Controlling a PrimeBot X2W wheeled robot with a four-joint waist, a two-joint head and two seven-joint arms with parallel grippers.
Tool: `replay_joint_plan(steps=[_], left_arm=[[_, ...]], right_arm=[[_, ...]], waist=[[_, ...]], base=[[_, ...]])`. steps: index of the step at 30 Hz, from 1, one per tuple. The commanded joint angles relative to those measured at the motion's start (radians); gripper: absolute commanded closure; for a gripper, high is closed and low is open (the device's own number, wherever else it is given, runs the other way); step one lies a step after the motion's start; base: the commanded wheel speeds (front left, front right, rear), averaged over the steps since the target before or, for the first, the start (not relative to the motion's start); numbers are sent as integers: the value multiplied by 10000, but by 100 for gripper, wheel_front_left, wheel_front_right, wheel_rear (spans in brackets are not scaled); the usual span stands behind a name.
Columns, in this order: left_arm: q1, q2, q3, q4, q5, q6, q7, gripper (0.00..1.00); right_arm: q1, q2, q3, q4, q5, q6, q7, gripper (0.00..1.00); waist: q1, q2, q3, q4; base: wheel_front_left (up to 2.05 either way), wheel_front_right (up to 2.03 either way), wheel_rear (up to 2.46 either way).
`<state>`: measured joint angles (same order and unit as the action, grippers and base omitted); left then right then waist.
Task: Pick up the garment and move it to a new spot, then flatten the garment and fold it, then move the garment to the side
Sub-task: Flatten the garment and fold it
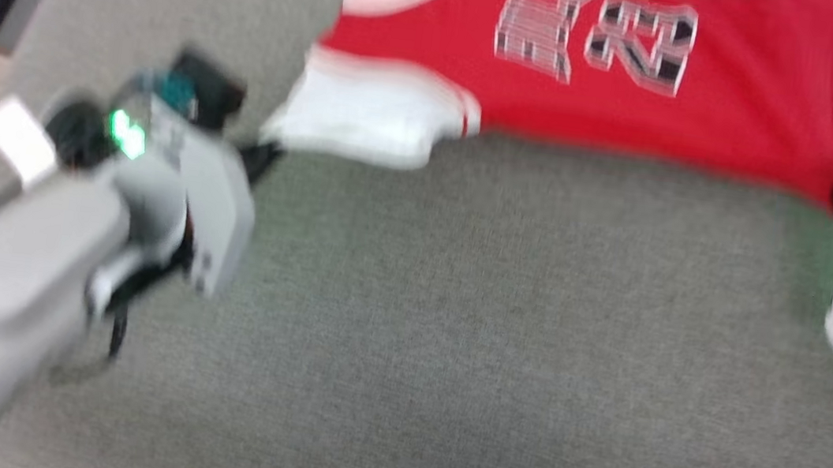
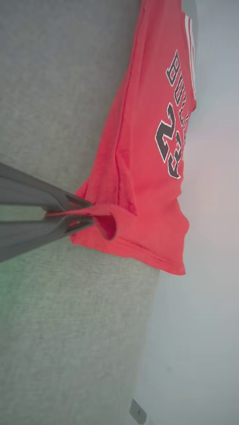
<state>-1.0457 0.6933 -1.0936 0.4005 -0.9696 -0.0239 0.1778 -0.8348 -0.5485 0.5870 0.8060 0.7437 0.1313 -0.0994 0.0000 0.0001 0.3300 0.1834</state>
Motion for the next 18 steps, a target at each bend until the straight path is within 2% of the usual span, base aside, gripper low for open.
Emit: replay_joint_plan(steps=[1,7,11,14,18], left_arm=[[502,299,-14,-349,-183,283,62,100],[3070,2040,-243,-3564,-947,2165,359,100],[4555,2934,-406,-5268,-1537,3398,362,100],[5491,3343,-509,-6277,-2010,4155,219,100],[6584,3637,-639,-7216,-2650,4942,-2,100]], right_arm=[[473,-188,2,-196,182,-10,44,100],[2979,-982,178,-1879,947,-11,546,100],[4386,-1353,80,-2734,1150,-11,835,100],[5359,-1583,-117,-3317,1326,-11,1103,100],[6593,-1804,-350,-4201,1570,-11,1574,100]], waist=[[0,-1,-1221,-79],[0,-1,-1807,-257],[0,-1,-2013,-331],[0,-1,-2101,-343],[0,-1,-2138,-352]], base=[[0,0,0],[0,0,0],[0,0,0],[0,0,0],[0,0,0]])
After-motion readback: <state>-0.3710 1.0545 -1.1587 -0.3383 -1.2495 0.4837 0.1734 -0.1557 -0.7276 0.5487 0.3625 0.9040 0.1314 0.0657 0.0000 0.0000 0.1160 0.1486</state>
